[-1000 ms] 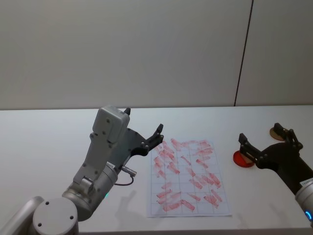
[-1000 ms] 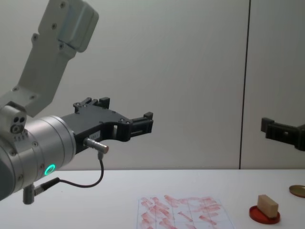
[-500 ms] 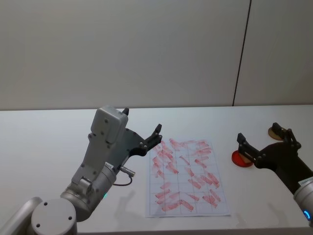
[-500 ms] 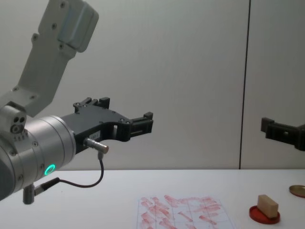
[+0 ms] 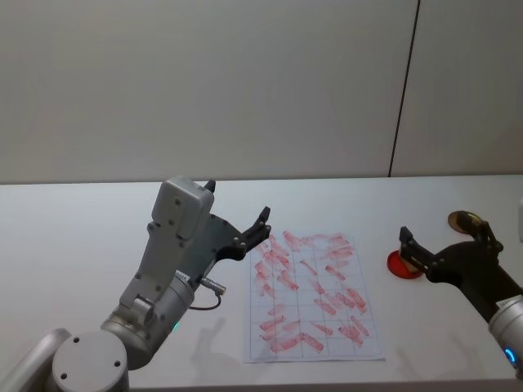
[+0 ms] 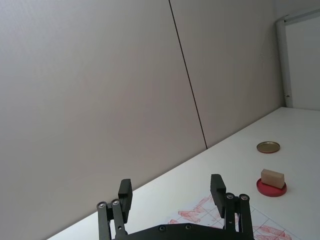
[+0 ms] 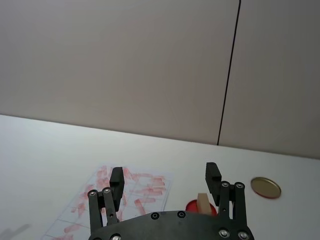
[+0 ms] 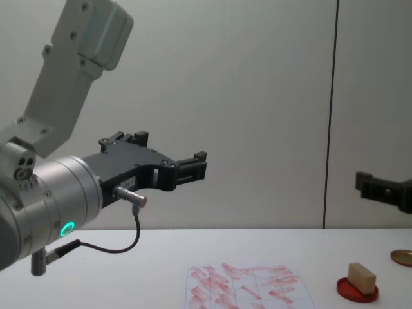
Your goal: Use the one hand to pick up the stamp and affix it onto the A4 paper.
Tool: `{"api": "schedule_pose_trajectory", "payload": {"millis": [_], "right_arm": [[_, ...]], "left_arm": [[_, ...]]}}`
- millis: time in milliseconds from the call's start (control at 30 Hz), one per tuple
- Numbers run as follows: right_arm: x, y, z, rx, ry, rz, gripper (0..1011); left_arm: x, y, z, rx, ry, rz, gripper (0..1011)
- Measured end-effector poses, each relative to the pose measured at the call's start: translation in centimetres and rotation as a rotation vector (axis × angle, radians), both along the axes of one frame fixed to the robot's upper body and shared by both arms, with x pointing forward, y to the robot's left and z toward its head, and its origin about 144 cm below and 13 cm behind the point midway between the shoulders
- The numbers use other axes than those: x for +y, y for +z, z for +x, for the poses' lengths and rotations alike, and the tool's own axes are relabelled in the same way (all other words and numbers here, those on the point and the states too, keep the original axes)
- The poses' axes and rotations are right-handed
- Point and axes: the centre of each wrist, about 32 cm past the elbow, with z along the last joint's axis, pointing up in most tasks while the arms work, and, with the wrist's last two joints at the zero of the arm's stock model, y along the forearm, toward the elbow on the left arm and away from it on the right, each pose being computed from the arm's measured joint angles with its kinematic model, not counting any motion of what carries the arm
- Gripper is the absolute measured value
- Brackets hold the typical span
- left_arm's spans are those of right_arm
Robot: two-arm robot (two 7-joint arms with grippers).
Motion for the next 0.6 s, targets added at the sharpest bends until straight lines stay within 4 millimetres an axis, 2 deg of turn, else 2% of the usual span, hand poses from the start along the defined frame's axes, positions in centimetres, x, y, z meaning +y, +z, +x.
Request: {"api": "schedule_pose_trajectory", "payload": {"millis": [167,600], "right_arm": [[-0.1,-0.1,0.6,0.048,-0.027,0.000,1001],[-1.4,-0.7,3.7,0.179,-0.098,0.022,1001]], "left_arm": [[0.0,0.0,0.0,0.000,0.000,0.000,993],[0.0,0.0,0.0,0.000,0.000,0.000,993]]}}
